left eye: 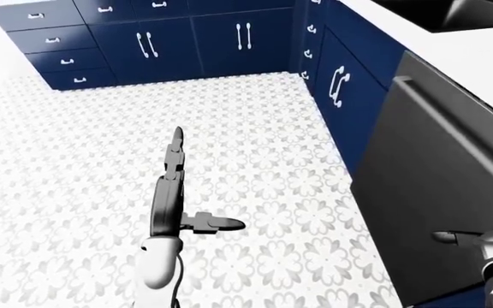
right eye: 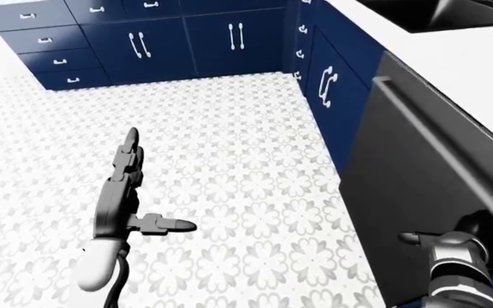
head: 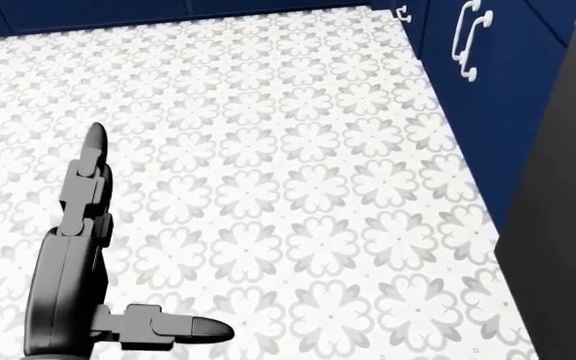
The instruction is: Close the dishwasher door
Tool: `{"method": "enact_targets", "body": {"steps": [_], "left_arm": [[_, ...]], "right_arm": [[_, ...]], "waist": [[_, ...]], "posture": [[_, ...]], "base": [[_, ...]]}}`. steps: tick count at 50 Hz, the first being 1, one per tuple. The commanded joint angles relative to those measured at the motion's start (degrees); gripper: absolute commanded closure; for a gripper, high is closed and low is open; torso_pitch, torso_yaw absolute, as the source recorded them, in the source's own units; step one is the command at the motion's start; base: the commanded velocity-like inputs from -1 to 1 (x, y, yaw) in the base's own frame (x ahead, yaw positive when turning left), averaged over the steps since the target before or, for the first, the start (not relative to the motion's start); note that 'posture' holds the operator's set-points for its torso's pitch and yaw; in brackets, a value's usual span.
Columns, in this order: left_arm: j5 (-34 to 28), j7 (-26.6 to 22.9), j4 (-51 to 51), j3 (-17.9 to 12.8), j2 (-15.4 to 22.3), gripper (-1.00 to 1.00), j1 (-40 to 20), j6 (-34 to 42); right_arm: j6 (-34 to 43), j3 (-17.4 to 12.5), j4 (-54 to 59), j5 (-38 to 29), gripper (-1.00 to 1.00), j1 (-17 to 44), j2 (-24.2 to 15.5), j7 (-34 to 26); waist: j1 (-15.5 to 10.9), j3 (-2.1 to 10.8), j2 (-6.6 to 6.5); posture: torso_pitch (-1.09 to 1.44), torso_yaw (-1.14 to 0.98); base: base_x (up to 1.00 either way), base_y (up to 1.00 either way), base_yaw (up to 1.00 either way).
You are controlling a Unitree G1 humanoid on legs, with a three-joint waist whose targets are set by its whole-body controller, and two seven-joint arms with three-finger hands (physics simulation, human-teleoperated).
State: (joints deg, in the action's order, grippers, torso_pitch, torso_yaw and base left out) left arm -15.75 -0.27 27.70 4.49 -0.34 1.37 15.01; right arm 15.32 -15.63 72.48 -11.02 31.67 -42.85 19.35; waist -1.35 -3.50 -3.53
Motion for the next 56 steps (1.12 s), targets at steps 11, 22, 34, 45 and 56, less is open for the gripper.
{"method": "enact_targets", "body": {"steps": [11, 22, 34, 45, 56], "left_arm": [[-0.16, 0.3, 3.16, 0.24, -0.01, -1.0, -0.44, -1.33], [-0.41, 0.27, 3.62, 0.57, -0.06, -1.0, -0.49, -0.95], [-0.7, 0.22, 4.28, 0.98, -0.15, -1.0, -0.63, -0.27], [-0.53, 0.16, 4.17, 0.72, -0.09, -1.0, -0.76, -0.34], [-0.46, 0.19, 3.96, 0.59, -0.05, -1.0, -0.71, -0.59]], "right_arm": [[-3.32, -2.33, -10.75, -4.15, -1.0, 3.67, -7.79, 4.93], [-1.57, -3.18, -13.11, -4.74, -1.0, 3.57, -9.91, 3.14], [0.86, -4.04, -15.14, -5.6, -1.0, 4.04, -12.14, 1.03], [1.76, -4.5, -15.27, -6.03, -1.0, 4.43, -13.79, 0.18], [1.7, -4.64, -15.1, -5.91, -1.0, 4.25, -14.03, 0.13]], "waist": [[0.49, 2.18, 2.59], [0.76, 2.13, 2.48], [0.63, 2.0, 2.84], [0.24, 1.98, 2.78], [0.14, 2.09, 2.73]], "posture": [[0.0, 0.0], [0.0, 0.0], [0.0, 0.0], [0.0, 0.0], [0.0, 0.0]], "base": [[0.0, 0.0, 0.0], [0.0, 0.0, 0.0], [0.0, 0.0, 0.0], [0.0, 0.0, 0.0], [0.0, 0.0, 0.0]]}}
